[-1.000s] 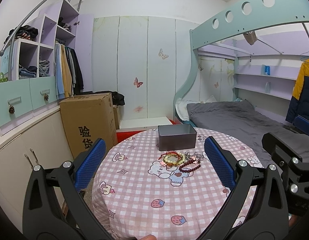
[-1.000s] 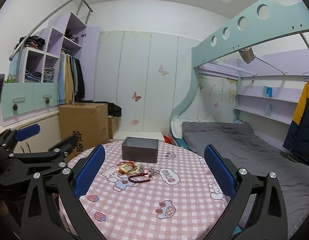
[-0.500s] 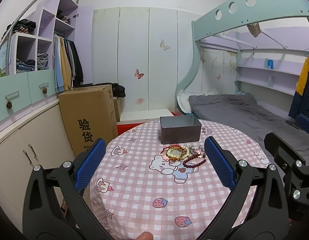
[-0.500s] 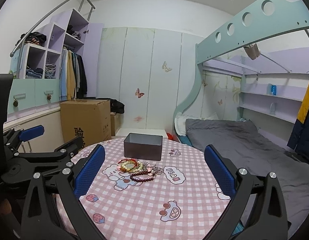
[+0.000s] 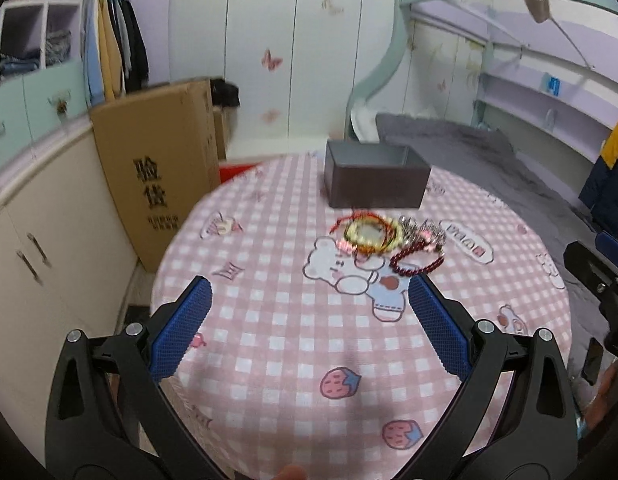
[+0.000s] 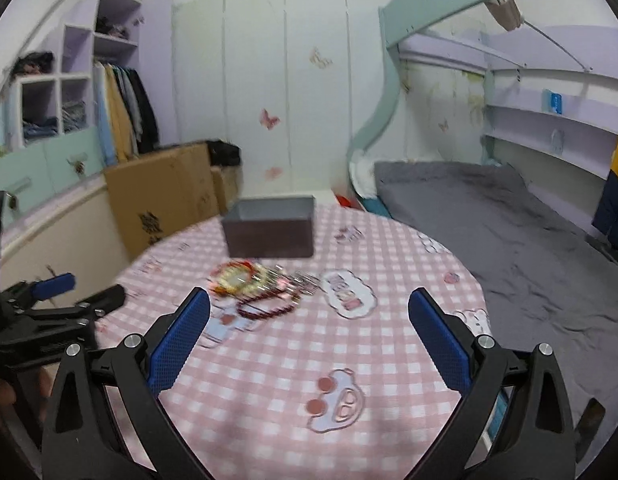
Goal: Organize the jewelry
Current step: 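Move the left gripper down toward the jewelry pile, then grasp the red string bracelet with the left gripper while the right gripper grasps the red bead bracelet, then carry both bracelets over the grey tin and open both grippers, then grasp the pale green bead bracelet with the left gripper, then lift the bead bracelet into the grey tin and open the left gripper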
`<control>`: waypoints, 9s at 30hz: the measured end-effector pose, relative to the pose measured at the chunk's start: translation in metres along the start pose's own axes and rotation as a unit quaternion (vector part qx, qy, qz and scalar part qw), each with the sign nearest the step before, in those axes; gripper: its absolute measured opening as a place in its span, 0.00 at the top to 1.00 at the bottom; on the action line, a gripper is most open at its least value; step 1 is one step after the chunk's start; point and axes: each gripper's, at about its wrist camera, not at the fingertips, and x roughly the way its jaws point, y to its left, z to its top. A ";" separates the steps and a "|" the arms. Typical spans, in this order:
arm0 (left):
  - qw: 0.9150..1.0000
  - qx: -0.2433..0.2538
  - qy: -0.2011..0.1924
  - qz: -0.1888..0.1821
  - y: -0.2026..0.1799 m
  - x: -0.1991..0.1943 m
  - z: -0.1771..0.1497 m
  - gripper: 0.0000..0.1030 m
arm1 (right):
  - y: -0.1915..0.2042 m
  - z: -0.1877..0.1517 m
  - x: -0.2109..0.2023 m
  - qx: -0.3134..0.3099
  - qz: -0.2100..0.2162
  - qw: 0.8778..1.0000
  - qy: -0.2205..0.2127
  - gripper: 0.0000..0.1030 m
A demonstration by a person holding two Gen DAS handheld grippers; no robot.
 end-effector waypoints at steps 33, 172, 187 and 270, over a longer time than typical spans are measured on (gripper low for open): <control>0.976 0.143 0.122 -0.113 -0.048 0.147 0.027 0.80 | -0.023 -0.002 0.115 -0.023 0.037 0.990 0.131 0.07; 0.975 0.073 0.181 -0.105 -0.027 0.209 0.071 0.58 | -0.028 0.043 0.188 -0.018 0.130 0.975 0.180 0.64; 0.976 0.065 0.155 -0.136 -0.013 0.187 0.073 0.91 | -0.019 0.044 0.181 -0.025 0.138 0.974 0.177 0.63; 0.972 0.004 0.123 -0.199 -0.025 0.214 0.162 0.91 | 0.021 0.142 0.235 -0.064 0.165 0.975 0.138 0.89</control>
